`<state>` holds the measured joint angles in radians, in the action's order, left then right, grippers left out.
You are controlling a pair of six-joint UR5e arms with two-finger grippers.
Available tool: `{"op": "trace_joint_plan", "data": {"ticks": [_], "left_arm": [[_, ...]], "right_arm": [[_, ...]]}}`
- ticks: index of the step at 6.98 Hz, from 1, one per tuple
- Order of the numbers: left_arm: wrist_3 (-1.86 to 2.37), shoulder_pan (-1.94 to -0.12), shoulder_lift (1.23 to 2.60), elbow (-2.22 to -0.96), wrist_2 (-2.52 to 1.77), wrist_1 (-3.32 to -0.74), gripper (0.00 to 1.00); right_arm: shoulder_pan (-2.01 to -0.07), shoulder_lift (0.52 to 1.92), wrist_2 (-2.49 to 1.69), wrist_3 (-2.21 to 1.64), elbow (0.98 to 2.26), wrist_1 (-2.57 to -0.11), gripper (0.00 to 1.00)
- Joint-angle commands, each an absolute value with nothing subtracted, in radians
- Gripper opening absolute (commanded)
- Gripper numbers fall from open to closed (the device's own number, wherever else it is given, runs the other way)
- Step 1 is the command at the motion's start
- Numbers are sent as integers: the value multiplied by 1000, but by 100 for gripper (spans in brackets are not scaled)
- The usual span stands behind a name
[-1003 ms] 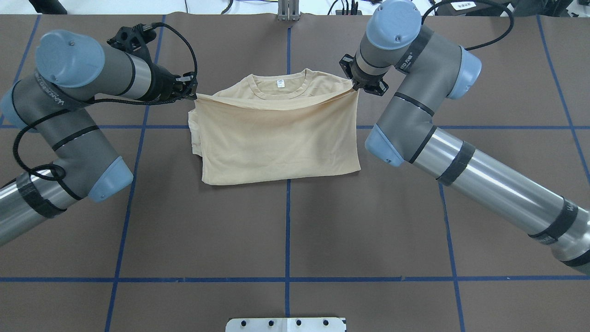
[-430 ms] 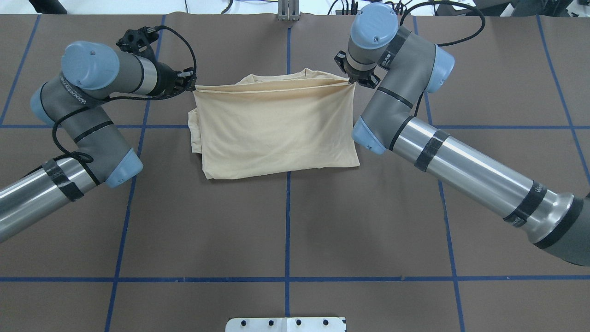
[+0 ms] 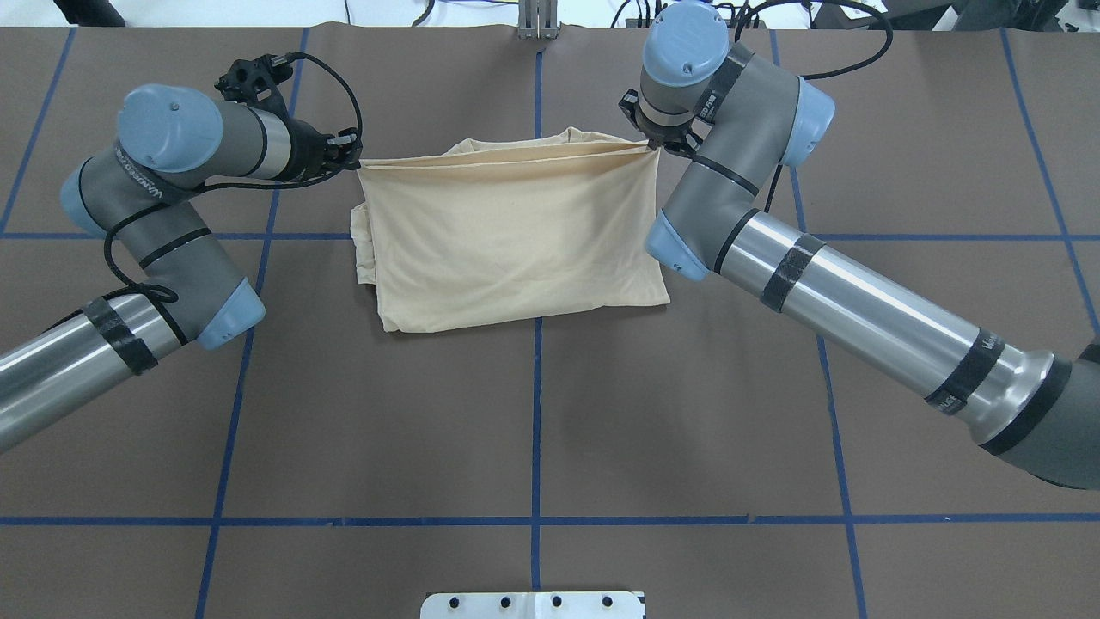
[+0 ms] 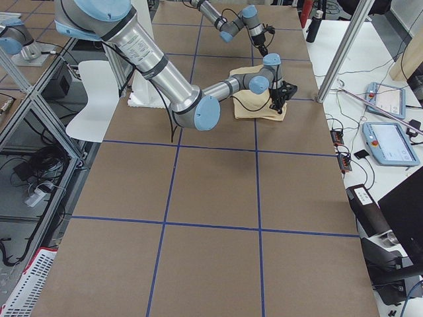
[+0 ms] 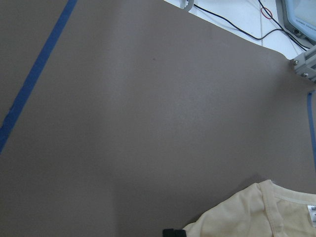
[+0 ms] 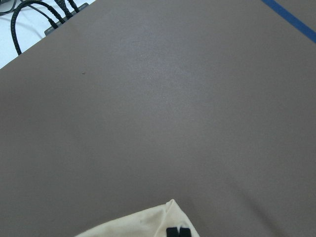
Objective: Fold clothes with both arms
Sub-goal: 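Lay the hem down near the collar and open both grippers, then raise both grippers away from the folded shirt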
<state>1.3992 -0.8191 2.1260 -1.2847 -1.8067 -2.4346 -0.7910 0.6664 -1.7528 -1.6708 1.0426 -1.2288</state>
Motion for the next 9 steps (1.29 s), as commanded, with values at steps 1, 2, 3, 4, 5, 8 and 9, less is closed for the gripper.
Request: {"op": "trace_joint_plan", "data": {"ticks": [1, 2, 3, 4, 5, 8, 9], "left_arm": [[1399, -819, 2129, -1260, -1805, -2454, 0], [1399, -819, 2131, -1250, -1805, -2459, 0], [1399, -819, 2131, -1241, -1805, -2460, 20], [1399, -819, 2131, -1229, -1805, -2479, 54], [1399, -830, 2131, -1229, -1807, -2479, 55], [1373, -908, 2131, -1276, -1911, -2479, 55], [1371, -925, 2123, -1301, -1951, -2474, 57]], "right_arm": [[-792, 650, -1743, -1671, 1012, -1226, 4], [-792, 650, -1743, -1671, 1005, -1221, 14], [-792, 650, -1732, -1669, 999, -1221, 31], [-793, 649, -1729, -1669, 999, -1221, 45], [-795, 635, -1727, -1670, 994, -1221, 63], [-819, 652, -1743, -1689, 1099, -1226, 89], [-819, 758, -1781, -1697, 1243, -1226, 91]]}}
